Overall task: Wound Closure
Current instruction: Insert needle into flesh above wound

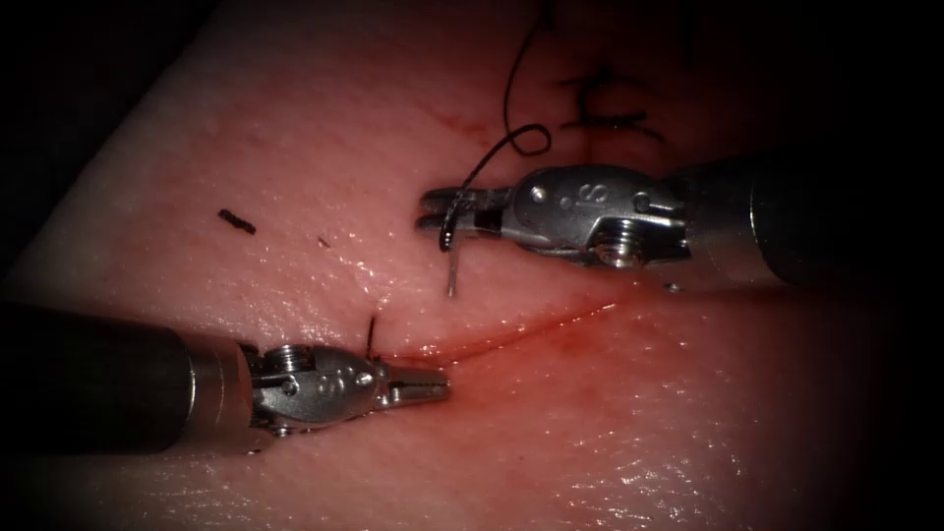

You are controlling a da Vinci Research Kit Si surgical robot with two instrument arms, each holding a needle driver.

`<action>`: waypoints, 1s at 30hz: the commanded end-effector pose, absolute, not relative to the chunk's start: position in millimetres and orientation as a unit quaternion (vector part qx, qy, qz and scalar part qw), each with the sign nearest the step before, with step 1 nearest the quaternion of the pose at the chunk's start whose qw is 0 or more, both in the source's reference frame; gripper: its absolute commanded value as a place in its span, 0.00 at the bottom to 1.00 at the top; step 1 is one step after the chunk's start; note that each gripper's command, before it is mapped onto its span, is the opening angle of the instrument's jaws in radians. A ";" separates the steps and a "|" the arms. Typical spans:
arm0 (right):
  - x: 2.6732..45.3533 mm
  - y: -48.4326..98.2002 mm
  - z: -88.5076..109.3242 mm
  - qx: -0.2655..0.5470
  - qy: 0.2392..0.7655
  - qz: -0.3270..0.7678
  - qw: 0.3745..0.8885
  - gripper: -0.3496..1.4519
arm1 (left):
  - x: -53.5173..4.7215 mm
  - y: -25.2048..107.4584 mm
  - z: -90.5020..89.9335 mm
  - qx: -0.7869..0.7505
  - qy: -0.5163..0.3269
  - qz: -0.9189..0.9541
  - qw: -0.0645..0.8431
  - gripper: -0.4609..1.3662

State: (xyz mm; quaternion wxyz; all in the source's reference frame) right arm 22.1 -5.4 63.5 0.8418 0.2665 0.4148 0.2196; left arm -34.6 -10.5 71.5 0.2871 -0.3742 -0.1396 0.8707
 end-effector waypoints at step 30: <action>22.7 -4.4 66.4 0.419 0.378 0.296 0.771 0.00 | -32.9 -11.8 70.4 -0.374 -0.148 0.873 0.277 0.07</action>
